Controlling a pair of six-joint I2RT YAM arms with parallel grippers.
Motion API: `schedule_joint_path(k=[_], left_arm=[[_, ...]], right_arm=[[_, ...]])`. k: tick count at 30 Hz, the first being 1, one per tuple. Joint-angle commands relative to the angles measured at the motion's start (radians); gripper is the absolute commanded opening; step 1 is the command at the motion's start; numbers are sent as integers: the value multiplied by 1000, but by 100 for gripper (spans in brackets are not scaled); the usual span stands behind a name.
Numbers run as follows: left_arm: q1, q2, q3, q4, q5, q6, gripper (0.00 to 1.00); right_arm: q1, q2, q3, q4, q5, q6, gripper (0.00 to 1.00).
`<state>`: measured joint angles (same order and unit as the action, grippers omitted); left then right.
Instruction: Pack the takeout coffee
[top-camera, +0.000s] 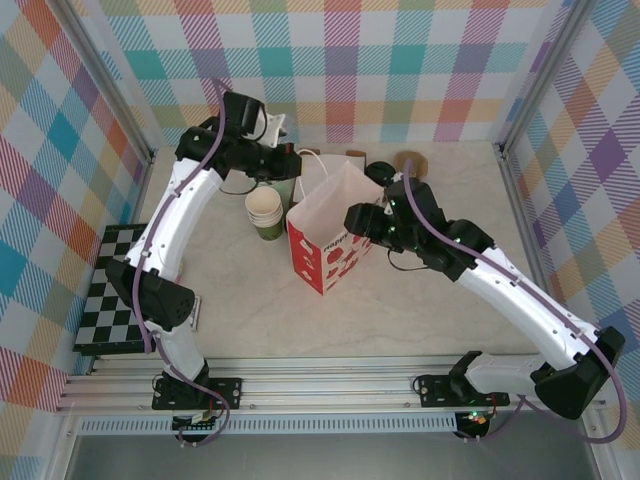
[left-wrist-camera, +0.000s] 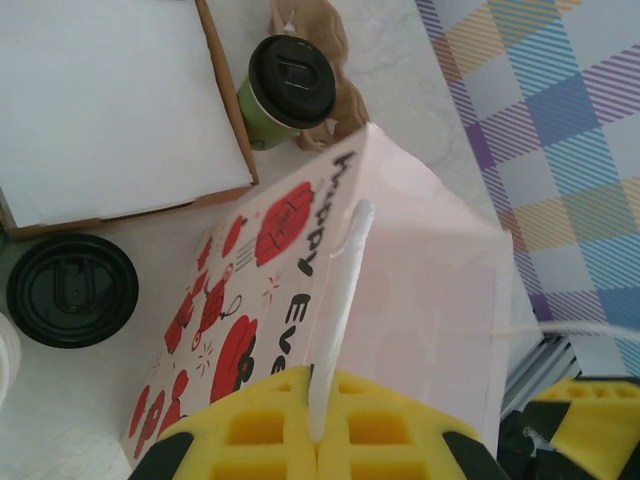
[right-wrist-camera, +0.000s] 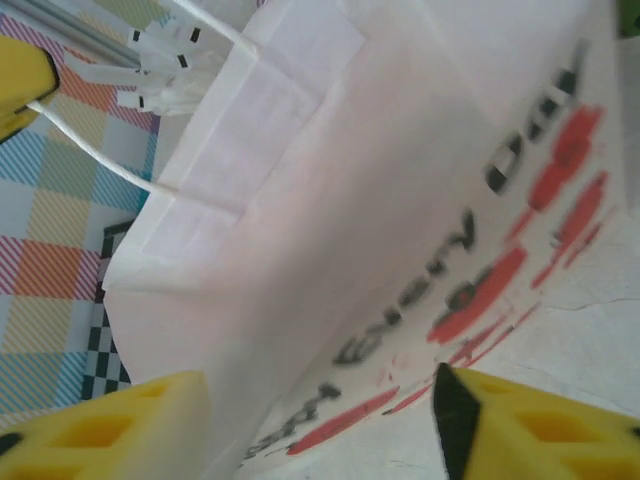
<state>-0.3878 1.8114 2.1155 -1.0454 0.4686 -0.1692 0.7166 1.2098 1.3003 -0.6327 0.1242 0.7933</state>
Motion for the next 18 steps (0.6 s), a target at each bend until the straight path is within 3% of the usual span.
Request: schedule_joint_path(k=[1,3,7,9,12,13,15,18], left_arm=[[3,21,42,-47,-1,64,6],[4,32,72,-66,-18,71,10],[4,24,101,-90,-35,71,20],[4,9,95,-93,-54,63,33],[4,-19,80,-112,-104,57,73],[5,-33,66,-114,-111,58,81],[4,-83,8,-100,-124,46,92],[1,-184,-141,-42,-135,10,100]], right_arm=[[-50,-67,80,-85,5,-149,81],[-122,-93,107,-132,-79,-238,93],[-247,-44,216,-284,-248,-382,100],[-276,-11,252,-320,-247,-415,100],[-341,46,291,-310,-297,-476,100],[-360,70,309,-308,-331,-511,100],[-390,137,365,-322,-354,-582,100],[-413,236,447,-333,-343,-666,100]])
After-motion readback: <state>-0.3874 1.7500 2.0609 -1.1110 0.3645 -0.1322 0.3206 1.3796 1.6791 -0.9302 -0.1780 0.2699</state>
